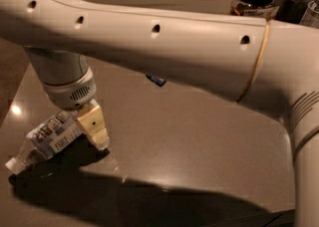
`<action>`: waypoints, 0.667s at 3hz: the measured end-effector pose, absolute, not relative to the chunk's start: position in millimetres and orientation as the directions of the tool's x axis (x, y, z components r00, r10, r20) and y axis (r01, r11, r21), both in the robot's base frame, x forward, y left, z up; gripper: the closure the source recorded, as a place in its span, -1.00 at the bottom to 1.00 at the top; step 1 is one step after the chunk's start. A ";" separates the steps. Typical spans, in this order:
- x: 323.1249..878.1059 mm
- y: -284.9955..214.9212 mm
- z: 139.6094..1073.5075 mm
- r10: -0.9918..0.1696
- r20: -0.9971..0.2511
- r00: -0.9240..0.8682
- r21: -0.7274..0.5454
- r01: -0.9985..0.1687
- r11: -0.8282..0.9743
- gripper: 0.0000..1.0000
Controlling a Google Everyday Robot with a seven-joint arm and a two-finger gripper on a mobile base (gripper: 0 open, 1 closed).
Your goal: Pick blue plastic bottle
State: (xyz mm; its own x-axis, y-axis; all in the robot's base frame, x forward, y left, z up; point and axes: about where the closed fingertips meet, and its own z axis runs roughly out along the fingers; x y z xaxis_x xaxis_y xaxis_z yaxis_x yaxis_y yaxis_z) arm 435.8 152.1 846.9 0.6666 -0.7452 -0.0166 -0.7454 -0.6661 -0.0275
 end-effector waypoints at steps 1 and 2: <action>435.1 152.5 847.4 -0.746 -0.024 0.666 -0.010 -0.746 -0.665 -0.17; 443.1 148.0 861.4 -0.759 -0.055 0.648 -0.017 -0.761 -0.649 0.28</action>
Offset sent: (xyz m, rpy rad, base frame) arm 0.0167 -0.0163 0.0355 0.0367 0.0692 -0.0528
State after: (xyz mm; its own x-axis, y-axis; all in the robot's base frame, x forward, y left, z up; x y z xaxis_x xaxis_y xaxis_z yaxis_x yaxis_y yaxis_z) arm 443.1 148.0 861.4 0.6483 -0.7594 -0.0550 -0.7610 -0.6485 -0.0169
